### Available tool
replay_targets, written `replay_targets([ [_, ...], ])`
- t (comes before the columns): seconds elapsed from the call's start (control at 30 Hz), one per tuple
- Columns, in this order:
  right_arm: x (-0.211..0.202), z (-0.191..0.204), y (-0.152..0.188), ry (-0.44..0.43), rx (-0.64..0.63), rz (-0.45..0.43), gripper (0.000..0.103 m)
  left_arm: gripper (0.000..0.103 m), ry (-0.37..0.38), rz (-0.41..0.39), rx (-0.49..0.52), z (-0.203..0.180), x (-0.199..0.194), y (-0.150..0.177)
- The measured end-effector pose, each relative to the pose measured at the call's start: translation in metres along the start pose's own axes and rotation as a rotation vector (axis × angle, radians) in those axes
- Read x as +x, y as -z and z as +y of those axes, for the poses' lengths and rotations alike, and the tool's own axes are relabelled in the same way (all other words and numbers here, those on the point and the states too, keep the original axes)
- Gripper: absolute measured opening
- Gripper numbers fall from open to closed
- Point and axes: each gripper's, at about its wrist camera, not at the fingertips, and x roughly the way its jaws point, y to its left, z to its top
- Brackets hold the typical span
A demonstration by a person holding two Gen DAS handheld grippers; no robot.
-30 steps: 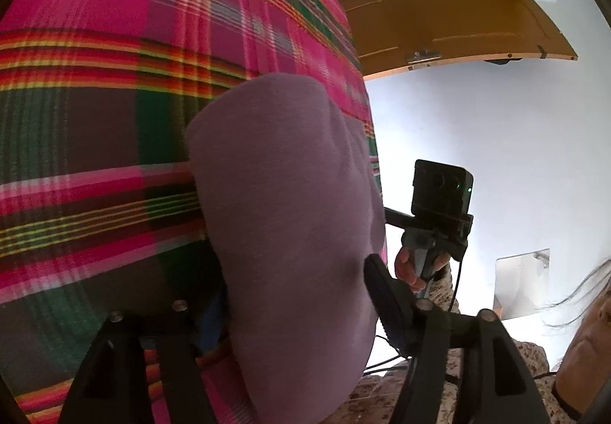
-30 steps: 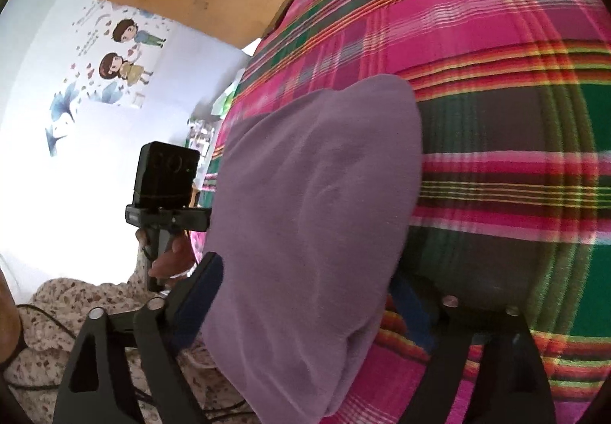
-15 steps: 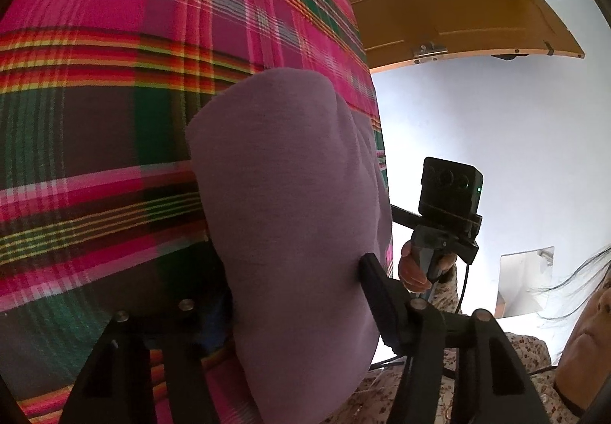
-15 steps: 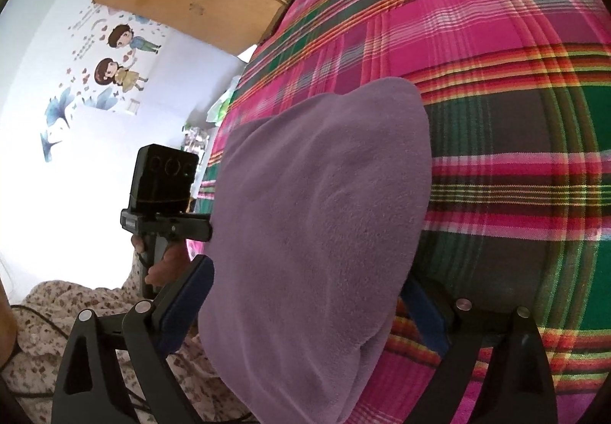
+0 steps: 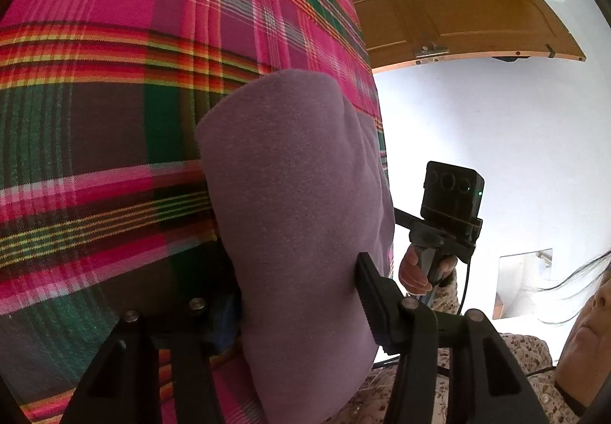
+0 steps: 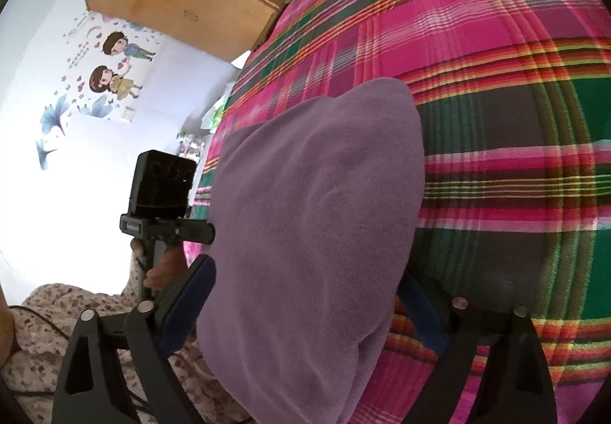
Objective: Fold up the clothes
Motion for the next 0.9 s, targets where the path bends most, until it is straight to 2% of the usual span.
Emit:
replay_targets([
  [0.07,-0.003,-0.001,0.003,0.046,-0.005,-0.012,0.069,0.055,-0.001,-0.002,0.002,0.0,0.0,0.0],
  [0.1,-0.005,-0.003,0.004,0.069,-0.004,-0.017,0.056,0.055,-0.002,-0.003,0.002,0.0,0.0,0.0],
  [0.13,-0.007,-0.007,0.005,0.083,0.006,-0.022,0.047,0.055,-0.003,-0.004,0.003,-0.001,0.0,0.0],
  [0.23,-0.009,-0.012,0.008,0.073,0.026,-0.04,0.046,0.054,-0.006,-0.008,0.006,-0.003,0.0,0.001],
  [0.33,-0.008,-0.008,0.008,0.099,-0.001,-0.041,0.044,0.053,-0.009,-0.012,0.007,-0.004,-0.001,0.002],
  [0.5,-0.008,-0.007,0.01,0.135,-0.032,-0.044,0.038,0.043,-0.012,-0.025,-0.002,-0.003,-0.003,0.002],
  [0.9,-0.007,-0.005,0.015,0.128,-0.029,-0.061,0.037,0.037,-0.015,-0.047,-0.004,-0.003,-0.011,0.006],
])
